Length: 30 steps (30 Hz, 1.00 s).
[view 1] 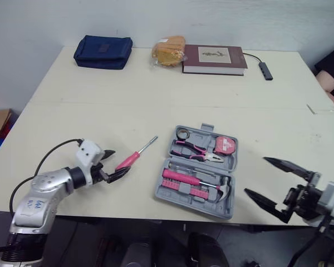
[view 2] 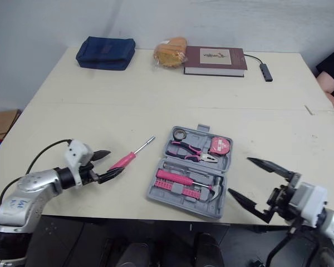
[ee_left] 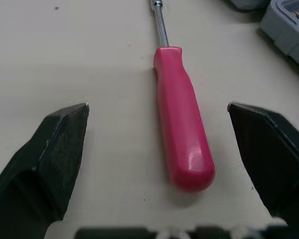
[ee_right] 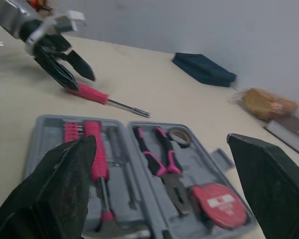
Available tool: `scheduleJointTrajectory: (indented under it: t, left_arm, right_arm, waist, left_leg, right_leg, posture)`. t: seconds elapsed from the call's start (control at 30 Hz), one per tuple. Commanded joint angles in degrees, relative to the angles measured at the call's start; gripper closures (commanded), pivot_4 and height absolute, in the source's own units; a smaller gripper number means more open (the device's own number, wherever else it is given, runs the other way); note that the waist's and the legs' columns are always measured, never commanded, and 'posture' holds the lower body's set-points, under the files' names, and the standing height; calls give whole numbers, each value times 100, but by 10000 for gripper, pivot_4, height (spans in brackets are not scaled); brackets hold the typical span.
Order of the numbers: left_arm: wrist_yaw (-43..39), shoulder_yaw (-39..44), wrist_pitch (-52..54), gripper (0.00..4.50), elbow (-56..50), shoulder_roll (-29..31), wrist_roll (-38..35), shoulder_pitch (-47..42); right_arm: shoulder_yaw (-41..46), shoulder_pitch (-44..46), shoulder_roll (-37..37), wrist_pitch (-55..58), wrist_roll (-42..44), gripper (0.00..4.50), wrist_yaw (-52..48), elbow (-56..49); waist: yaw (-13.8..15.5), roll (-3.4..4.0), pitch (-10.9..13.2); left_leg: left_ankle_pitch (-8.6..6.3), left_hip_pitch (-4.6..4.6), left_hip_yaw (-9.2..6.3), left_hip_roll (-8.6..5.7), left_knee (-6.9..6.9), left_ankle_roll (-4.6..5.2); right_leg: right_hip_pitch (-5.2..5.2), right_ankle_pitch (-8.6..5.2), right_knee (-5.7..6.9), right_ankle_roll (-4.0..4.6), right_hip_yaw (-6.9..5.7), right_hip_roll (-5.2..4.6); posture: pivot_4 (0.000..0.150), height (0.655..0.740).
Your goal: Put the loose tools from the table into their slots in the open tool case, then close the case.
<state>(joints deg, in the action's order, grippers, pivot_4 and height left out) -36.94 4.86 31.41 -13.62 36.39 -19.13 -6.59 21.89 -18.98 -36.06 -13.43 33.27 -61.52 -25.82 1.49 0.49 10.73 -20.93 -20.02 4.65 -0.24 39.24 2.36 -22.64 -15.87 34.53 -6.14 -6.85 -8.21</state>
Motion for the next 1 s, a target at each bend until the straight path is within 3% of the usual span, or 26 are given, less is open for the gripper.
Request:
scheduleJointTrajectory:
  t: [0.03,0.1,0.17,0.43,0.6,0.77,1.0]
  left_arm:
    - [428,-166,190,0,-198,-201,216,-126]
    - [435,-223,256,0,-225,-311,173,-146]
    - [500,-305,349,5337,-252,-330,252,-153]
    - [414,-436,174,38636,-90,-521,243,-380]
    - [-772,-495,-802,38837,154,-315,8,-934]
    - [-2010,-693,-1097,38837,29,-121,-470,-1443]
    - [-3529,-1976,-984,38837,-96,145,-307,-2253]
  right_arm:
    - [-38,48,-16,-5,-33,1280,72,-107]
    - [-71,37,-11,-20,-73,1280,81,-72]
    - [-89,6,-17,-26,-101,0,90,-82]
    - [24,-234,7,-88,-174,0,189,-176]
    - [209,-477,-35,-163,-209,0,216,-215]
    - [468,-752,-1,-197,-165,0,237,-269]
    - [763,-1236,-15,82,-161,0,463,-670]
  waist:
    - [1,0,0]
    - [5,0,0]
    - [-1,0,0]
    - [10,-1,-1]
    - [2,-2,0]
    - [-4,-1,-1]
    - [7,-1,0]
  left_leg:
    - [0,0,0,0,0,0]
    - [1,0,-1,1,0,-2]
    - [1,0,-1,2,0,-3]
    - [2,2,-1,2,0,-2]
    - [2,-1,-1,2,1,-2]
    - [4,0,0,6,1,-4]
    - [8,-4,0,7,5,-5]
  right_leg:
    - [0,0,-1,0,0,2]
    - [0,0,0,0,-1,14]
    - [0,0,0,0,0,20]
    - [3,0,-1,0,0,22]
    - [2,0,-3,0,0,33]
    - [2,0,-7,1,1,45]
    - [2,0,-6,1,6,58]
  posture:
    - [1500,7400]
    - [1500,7400]
    - [1500,7400]
    - [1500,7400]
    - [1500,7400]
    - [1500,7400]
    - [1500,7400]
